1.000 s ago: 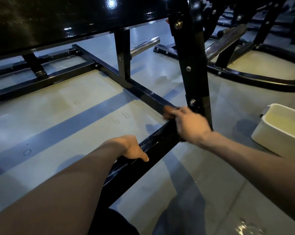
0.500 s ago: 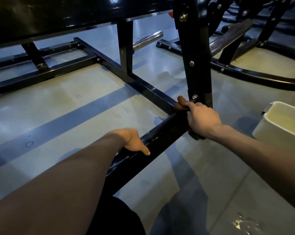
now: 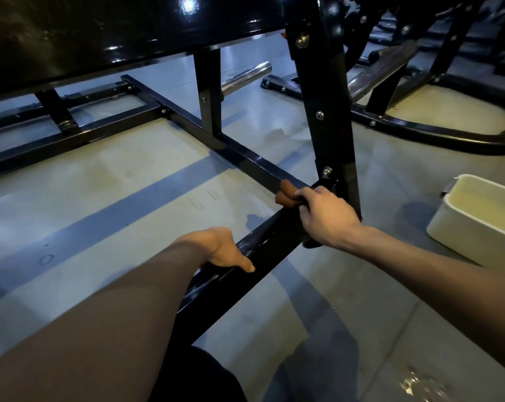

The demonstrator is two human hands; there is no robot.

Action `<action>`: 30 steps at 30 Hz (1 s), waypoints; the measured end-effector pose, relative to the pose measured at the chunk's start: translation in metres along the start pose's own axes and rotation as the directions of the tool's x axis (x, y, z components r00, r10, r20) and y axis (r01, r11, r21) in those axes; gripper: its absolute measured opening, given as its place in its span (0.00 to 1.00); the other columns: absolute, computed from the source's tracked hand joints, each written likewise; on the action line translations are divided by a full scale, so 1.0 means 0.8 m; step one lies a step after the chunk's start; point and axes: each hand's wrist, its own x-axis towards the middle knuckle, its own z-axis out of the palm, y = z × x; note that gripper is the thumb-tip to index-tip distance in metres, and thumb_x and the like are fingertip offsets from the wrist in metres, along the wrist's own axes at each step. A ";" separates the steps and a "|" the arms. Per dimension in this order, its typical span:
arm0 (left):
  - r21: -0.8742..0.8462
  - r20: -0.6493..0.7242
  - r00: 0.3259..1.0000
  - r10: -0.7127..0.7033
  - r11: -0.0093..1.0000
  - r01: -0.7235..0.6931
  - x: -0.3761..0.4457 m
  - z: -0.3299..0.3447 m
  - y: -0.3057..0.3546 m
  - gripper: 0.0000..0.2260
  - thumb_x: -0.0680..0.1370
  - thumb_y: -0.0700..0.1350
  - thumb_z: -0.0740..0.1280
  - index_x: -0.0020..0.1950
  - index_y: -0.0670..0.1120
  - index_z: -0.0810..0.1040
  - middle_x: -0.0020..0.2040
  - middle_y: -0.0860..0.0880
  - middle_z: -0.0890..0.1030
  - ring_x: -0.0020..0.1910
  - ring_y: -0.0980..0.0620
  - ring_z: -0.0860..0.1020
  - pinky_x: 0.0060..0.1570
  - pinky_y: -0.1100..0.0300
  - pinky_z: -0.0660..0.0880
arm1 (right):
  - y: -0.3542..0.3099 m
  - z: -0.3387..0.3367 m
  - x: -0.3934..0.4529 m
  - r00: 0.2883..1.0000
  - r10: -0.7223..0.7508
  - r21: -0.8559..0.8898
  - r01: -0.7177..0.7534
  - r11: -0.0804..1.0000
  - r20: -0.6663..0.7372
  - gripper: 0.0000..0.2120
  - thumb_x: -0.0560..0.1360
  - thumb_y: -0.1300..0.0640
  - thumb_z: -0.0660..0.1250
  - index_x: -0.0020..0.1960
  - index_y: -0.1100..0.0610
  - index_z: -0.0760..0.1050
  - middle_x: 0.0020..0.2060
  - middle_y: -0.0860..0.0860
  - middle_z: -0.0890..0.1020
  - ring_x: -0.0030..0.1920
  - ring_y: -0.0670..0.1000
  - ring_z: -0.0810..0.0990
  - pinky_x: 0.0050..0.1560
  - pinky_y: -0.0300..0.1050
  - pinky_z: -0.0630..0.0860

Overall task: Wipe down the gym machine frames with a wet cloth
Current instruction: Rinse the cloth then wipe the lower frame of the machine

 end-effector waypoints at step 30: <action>-0.046 0.069 0.996 0.061 0.997 -0.057 -0.005 0.007 -0.037 0.28 0.72 0.68 0.73 0.44 0.44 0.69 0.42 0.46 0.74 0.49 0.42 0.79 0.48 0.55 0.75 | 0.010 0.001 0.016 0.992 0.119 -0.170 -0.126 0.977 -0.052 0.21 0.84 0.50 0.60 0.77 0.49 0.68 0.66 0.57 0.71 0.44 0.65 0.81 0.40 0.51 0.75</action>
